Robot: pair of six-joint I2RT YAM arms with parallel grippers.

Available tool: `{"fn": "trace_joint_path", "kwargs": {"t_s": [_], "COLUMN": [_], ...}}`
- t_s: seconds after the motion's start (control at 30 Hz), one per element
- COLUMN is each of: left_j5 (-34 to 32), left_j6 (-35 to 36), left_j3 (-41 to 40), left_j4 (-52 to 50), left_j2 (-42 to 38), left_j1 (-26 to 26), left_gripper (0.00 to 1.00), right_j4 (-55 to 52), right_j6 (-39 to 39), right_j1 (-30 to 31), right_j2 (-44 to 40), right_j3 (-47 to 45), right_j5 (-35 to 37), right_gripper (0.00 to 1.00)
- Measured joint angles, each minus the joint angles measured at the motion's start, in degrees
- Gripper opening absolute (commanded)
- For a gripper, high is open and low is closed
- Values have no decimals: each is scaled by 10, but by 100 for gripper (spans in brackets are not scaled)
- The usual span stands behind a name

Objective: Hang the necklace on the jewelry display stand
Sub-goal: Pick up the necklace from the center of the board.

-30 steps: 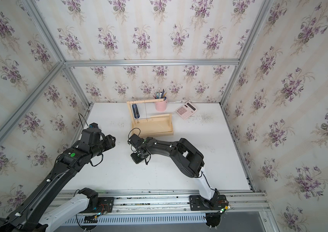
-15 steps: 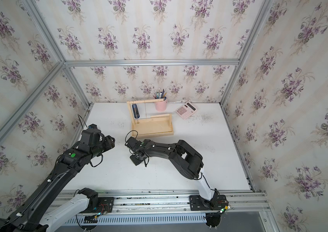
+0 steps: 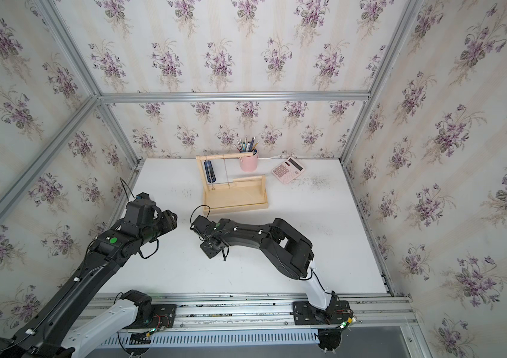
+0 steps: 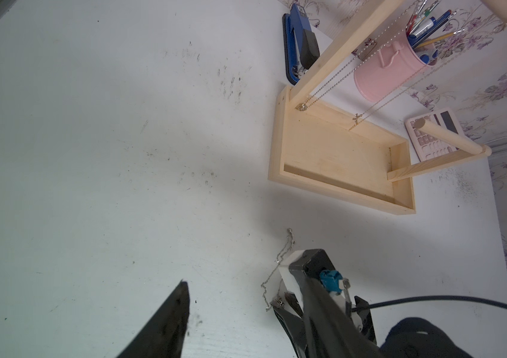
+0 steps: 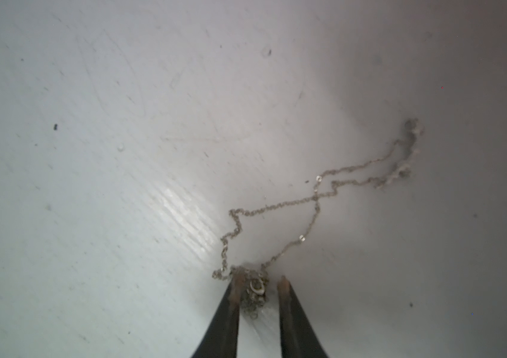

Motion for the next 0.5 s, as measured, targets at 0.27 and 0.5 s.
{"fn": "trace_joint_path", "kwargs": {"t_s": [0.27, 0.5], "left_j5": [-5, -9], "left_j6": [0, -2], "left_j3": [-2, -9], "left_j4": [0, -1], "left_j2": [-4, -7], "left_j1": [3, 6], "left_gripper": [61, 61], "right_j4": [0, -54], "right_j6": [9, 9], "right_j1": [6, 6], "right_j2": [1, -19], "right_j3": [3, 18], "right_j5": [-1, 8], "right_gripper": [2, 1]}}
